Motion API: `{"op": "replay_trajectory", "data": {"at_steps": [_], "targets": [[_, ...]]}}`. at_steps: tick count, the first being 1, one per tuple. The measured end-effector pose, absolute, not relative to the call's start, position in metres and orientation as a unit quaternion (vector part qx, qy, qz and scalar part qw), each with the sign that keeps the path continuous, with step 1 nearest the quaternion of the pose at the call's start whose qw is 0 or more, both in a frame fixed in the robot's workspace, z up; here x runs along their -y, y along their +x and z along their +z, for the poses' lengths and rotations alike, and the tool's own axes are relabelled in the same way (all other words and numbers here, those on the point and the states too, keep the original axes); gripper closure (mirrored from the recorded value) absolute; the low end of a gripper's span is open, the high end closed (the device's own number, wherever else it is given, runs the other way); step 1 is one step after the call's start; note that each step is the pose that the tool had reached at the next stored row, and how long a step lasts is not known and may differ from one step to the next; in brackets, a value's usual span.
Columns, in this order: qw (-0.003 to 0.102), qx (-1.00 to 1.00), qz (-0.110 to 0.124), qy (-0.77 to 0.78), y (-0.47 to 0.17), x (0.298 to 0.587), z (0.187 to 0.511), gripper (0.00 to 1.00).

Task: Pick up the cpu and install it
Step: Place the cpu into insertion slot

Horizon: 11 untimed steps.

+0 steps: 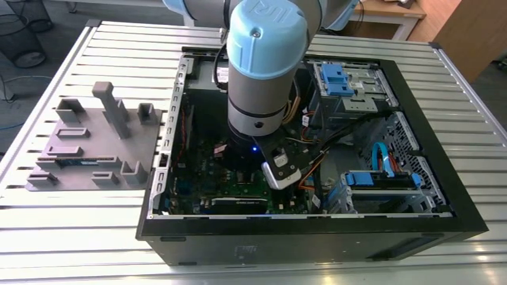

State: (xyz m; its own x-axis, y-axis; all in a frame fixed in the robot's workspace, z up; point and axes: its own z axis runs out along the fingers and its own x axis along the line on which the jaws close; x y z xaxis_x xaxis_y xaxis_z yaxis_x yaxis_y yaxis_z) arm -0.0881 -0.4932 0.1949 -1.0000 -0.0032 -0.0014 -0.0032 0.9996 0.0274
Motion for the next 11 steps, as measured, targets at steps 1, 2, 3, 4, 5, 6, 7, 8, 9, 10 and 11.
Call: {"op": "replay_trajectory", "data": {"at_steps": [1, 2, 3, 4, 5, 6, 7, 8, 9, 10, 11], "targets": [[0.001, -1.000, 0.014, -0.002, -0.0881, 0.4933, 0.1945, 0.89], [0.001, -1.000, 0.014, -0.002, -0.0881, 0.4933, 0.1945, 0.89], [0.001, -1.000, 0.014, -0.002, -0.0882, 0.4933, 0.1945, 0.89], [0.001, -1.000, 0.014, -0.002, -0.0882, 0.4932, 0.1944, 0.89], [0.001, -1.000, 0.014, -0.002, -0.0882, 0.4932, 0.1943, 0.89], [0.001, -1.000, 0.014, -0.002, -0.0882, 0.4933, 0.1942, 0.89], [0.001, -1.000, 0.014, -0.002, -0.0882, 0.4933, 0.1938, 0.89], [0.001, -1.000, 0.014, -0.002, -0.0882, 0.4933, 0.1937, 0.89], [0.001, -1.000, 0.014, -0.002, -0.0882, 0.4933, 0.1937, 0.89], [0.001, -1.000, 0.014, -0.002, -0.0882, 0.4932, 0.1936, 0.89], [0.001, -1.000, 0.014, -0.002, -0.0882, 0.4932, 0.1935, 0.89]]}}
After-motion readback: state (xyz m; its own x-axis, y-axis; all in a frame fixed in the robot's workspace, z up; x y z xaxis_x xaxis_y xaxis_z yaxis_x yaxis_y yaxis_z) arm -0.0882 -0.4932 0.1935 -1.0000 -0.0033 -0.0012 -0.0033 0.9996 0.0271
